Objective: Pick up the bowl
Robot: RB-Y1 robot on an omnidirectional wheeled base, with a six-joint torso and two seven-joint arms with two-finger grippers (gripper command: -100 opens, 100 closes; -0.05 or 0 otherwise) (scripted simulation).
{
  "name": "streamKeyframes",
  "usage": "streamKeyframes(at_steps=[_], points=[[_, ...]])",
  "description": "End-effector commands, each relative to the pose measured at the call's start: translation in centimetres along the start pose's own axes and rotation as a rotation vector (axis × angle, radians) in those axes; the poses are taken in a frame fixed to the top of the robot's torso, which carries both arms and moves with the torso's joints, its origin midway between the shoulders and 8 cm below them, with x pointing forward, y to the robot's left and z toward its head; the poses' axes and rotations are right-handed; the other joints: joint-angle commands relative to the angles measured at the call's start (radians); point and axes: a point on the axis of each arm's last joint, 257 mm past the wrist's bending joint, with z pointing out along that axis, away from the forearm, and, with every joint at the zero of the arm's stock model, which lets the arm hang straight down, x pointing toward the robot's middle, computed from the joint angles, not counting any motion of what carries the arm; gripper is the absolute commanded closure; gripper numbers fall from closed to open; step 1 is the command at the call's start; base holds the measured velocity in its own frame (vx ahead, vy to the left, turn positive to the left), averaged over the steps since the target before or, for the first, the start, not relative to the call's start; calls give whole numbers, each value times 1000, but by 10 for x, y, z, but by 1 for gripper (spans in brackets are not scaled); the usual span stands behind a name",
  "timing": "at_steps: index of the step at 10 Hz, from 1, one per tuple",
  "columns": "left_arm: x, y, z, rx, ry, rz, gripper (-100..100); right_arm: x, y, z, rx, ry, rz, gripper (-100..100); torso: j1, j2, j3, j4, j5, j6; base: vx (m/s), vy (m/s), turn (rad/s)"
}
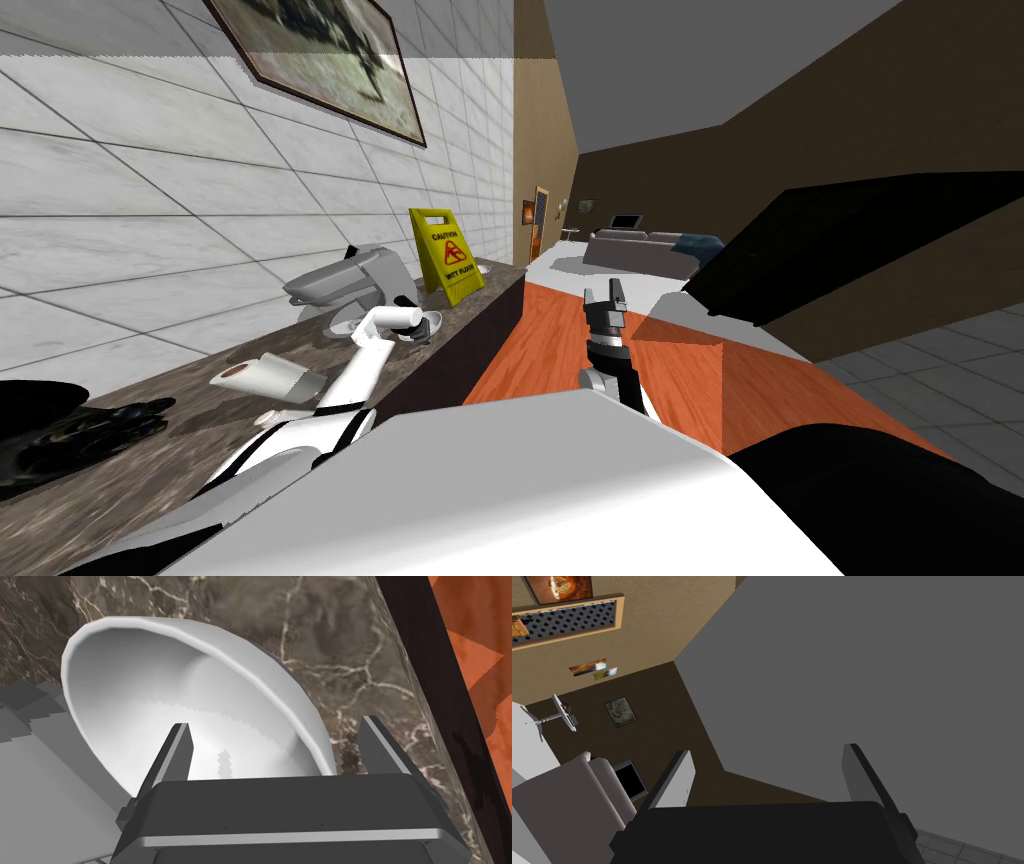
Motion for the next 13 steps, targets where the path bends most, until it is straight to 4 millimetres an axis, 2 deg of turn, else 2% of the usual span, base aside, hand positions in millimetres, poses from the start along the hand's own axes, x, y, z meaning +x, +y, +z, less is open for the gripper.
streamKeyframes(at_steps=[1, 2, 3, 4, 6, 7, 8, 9, 11, 12, 13], points=[[-8, 11, 8, -34, -14, -12, -100, 0, 0, 0, 0, 0, 0, 0, 0, 0, 0, 0, 0, 0, 16, -5, 5], [4, -17, 4, 27, -15, -4, -100, 0, 0, 0, 0, 0, 0, 0, 0, -3, -2, -1, 0, 0, -131, 34, -157], [8, -25, 1, 32, -11, -7, -100, 0, 0, 0, 0, 0, 0, 0, 1, 3, 2, 0, 0, 1, -181, 29, -144], [9, -31, 2, 27, -12, -13, -100, 0, 0, 0, 0, 0, 0, 0, 1, 7, 4, 1, 0, 0, -88, 6, -1], [-4, -14, 18, -32, -39, -33, -100, 0, 0, 0, 0, 0, 0, 0, 0, 0, 0, 0, 0, 0, 7, -4, 15], [5, -42, 12, 28, -44, -28, -100, 0, 0, 0, 0, 0, 0, 0, 0, -3, -2, -1, 0, 0, -119, 26, -189], [8, -50, 9, 32, -42, -32, -100, 0, 0, 0, 0, 0, 0, 0, 1, 3, 1, 0, 0, 1, -176, 21, -124], [10, -56, 8, 28, -43, -38, -100, 0, 0, 0, 0, 0, 0, 0, 0, 6, 4, 1, 0, 0, -86, 2, 16], [-3, -38, 23, -27, -70, -57, -100, 0, 0, 0, 0, 0, 0, 0, 0, 0, 0, 0, 0, 0, -1, -1, 9], [2, -65, 16, 37, -78, -52, -100, 0, 0, 0, 0, 0, 0, 0, 0, -3, -2, -1, 0, 0, -133, -4, -159], [4, -71, 14, 37, -78, -57, -100, 0, 0, 0, 0, 0, 0, 0, -1, 3, 2, 0, 0, 1, -166, 22, -134]])
